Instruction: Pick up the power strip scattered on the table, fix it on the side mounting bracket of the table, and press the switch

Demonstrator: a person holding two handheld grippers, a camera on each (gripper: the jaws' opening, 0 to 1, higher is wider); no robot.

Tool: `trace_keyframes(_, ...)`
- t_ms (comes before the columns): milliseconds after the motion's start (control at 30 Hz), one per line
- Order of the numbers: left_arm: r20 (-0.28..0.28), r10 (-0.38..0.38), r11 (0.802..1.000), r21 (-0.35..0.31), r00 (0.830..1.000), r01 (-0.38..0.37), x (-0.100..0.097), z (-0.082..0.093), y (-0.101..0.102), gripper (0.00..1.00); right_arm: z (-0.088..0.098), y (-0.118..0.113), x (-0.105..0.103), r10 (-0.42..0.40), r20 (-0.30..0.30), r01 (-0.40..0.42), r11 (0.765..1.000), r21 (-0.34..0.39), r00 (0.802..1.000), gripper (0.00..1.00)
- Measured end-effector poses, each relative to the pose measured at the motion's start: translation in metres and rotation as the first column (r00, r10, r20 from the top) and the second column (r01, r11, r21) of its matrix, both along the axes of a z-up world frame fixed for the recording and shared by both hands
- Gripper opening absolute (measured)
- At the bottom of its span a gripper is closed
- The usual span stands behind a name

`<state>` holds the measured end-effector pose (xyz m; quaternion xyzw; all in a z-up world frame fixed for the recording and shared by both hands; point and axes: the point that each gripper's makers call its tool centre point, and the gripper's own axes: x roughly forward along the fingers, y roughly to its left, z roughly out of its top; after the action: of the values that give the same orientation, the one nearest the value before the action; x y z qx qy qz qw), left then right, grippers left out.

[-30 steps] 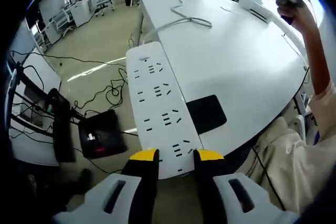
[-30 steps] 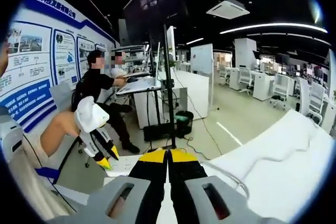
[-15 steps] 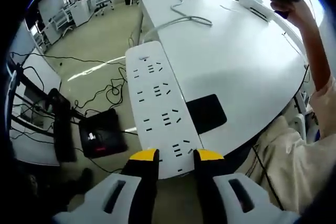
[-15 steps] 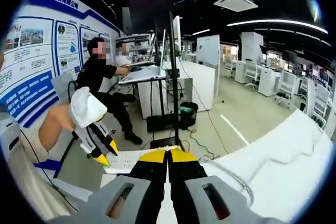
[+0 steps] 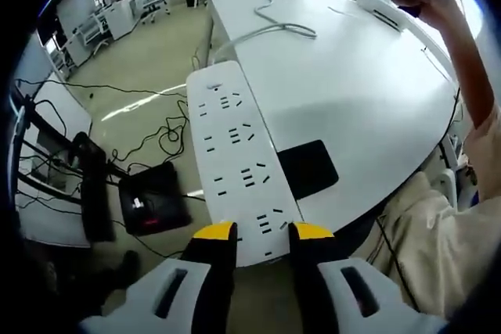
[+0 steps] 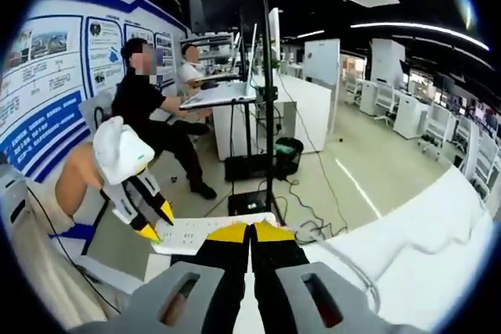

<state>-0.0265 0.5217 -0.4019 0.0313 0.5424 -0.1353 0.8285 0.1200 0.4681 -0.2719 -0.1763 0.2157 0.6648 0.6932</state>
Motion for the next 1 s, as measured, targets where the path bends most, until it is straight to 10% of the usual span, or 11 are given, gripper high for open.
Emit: trace_keyframes(1000, -0.014, -0.005, 1.0, 0.021, 1.0, 0.005, 0.0, 0.001, 0.001, 0.31, -0.03, 0.035, -0.013, 0.117, 0.051, -0.105, 0.976, -0.19, 0.992, 0.0)
